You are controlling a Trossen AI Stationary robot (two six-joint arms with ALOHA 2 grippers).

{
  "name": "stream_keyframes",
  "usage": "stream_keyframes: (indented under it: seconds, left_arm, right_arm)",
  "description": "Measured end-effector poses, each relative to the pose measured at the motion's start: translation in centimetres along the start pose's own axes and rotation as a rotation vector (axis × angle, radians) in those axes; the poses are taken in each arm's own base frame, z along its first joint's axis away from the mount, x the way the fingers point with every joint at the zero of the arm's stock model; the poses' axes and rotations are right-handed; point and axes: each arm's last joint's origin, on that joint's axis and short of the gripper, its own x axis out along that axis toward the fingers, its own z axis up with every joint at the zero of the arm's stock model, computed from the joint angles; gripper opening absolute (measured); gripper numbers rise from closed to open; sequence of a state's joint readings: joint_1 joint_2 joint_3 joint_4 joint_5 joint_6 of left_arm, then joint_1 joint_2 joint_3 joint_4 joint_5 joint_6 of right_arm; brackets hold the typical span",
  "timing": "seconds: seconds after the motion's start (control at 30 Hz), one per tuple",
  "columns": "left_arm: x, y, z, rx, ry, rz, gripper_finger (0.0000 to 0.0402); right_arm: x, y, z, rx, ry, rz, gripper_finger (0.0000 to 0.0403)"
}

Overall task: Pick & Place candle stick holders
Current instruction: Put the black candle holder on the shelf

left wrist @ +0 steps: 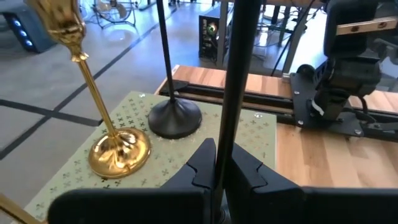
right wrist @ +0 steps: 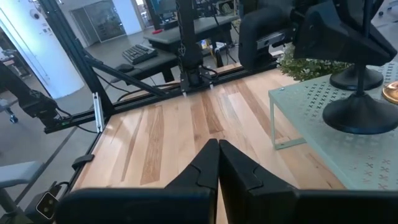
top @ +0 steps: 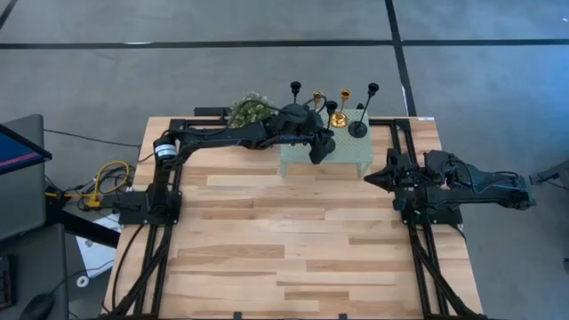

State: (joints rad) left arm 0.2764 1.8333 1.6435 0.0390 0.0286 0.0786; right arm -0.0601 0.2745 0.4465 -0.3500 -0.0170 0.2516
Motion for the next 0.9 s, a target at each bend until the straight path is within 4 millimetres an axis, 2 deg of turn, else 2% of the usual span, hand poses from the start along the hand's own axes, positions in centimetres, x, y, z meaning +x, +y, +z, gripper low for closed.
stream_keyframes:
  seconds: [0.33,0.9]
  left_arm:
    - [1.1,0.5,-1.2,-0.002,0.013,0.013,0.0012]
    - [1.6,1.0,-1.4,-0.002,-0.019,0.022,0.0012]
  right_arm:
    - [0.0,-0.1,0.0,0.000,-0.005,-0.019,0.0000]
    - [0.0,-0.1,0.0,-0.016,-0.006,-0.021,0.0000]
